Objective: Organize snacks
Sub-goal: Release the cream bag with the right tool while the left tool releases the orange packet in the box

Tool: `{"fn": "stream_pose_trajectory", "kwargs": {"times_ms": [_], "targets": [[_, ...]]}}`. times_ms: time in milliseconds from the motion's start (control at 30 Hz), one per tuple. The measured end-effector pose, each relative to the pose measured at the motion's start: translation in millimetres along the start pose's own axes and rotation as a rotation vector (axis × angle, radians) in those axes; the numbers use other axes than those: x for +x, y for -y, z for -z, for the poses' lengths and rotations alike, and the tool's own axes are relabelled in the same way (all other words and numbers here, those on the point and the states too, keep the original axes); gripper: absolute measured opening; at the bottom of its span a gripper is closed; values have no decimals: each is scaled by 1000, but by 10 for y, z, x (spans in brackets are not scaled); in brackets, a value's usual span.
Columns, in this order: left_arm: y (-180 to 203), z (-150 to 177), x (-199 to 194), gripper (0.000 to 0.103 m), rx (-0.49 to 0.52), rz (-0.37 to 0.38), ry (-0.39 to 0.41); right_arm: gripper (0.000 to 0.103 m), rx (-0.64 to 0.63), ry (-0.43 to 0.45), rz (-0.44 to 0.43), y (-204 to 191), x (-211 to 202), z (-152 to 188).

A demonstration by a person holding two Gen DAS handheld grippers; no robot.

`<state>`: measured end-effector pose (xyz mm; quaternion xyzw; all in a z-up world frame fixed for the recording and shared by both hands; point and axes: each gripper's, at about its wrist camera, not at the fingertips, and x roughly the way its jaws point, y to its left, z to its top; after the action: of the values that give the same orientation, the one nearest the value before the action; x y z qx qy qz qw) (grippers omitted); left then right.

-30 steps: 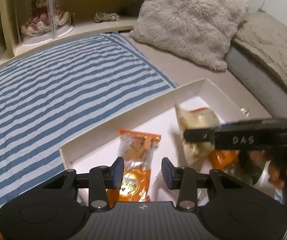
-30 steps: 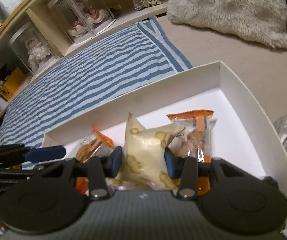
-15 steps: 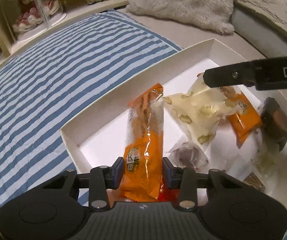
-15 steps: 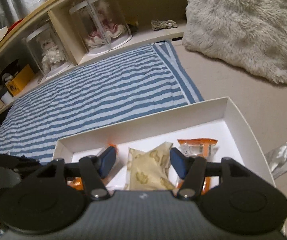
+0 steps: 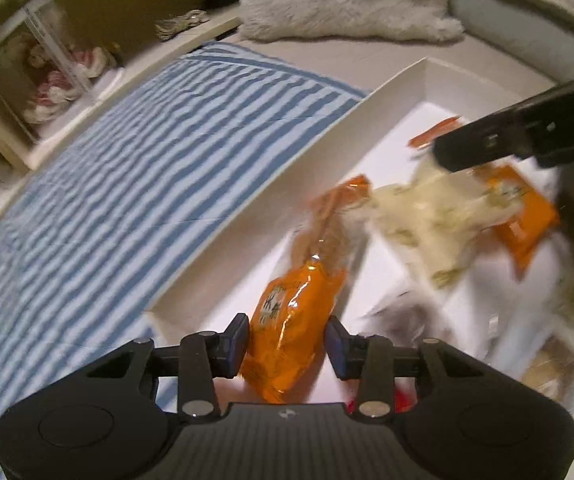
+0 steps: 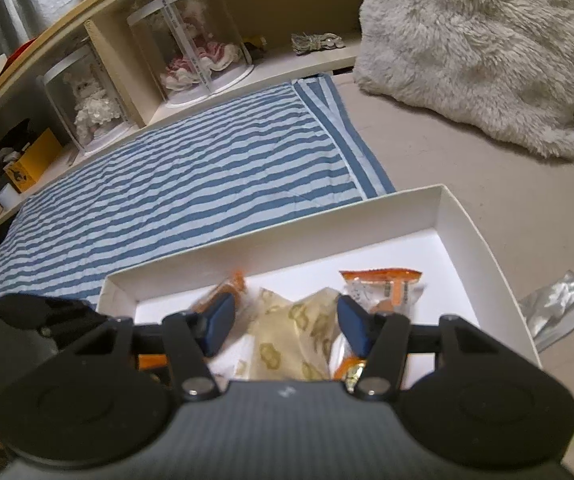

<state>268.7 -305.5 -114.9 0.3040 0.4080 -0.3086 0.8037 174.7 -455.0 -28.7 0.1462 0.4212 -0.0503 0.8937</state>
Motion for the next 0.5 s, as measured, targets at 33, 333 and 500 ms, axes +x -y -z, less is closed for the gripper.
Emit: {"fn": "stream_pose_trajectory", "kwargs": {"times_ms": [33,333,500], "targets": [[-40,6,-2,51,-8,-23,-4,64,2,0,5,5,-4,3],[-202,46,-158,59,-115,21,14,64,-15,-37,18,-14,1,67],[-202,123,-322,66,-175,63,36,64,-33,-44,25,-56,-40,64]]}}
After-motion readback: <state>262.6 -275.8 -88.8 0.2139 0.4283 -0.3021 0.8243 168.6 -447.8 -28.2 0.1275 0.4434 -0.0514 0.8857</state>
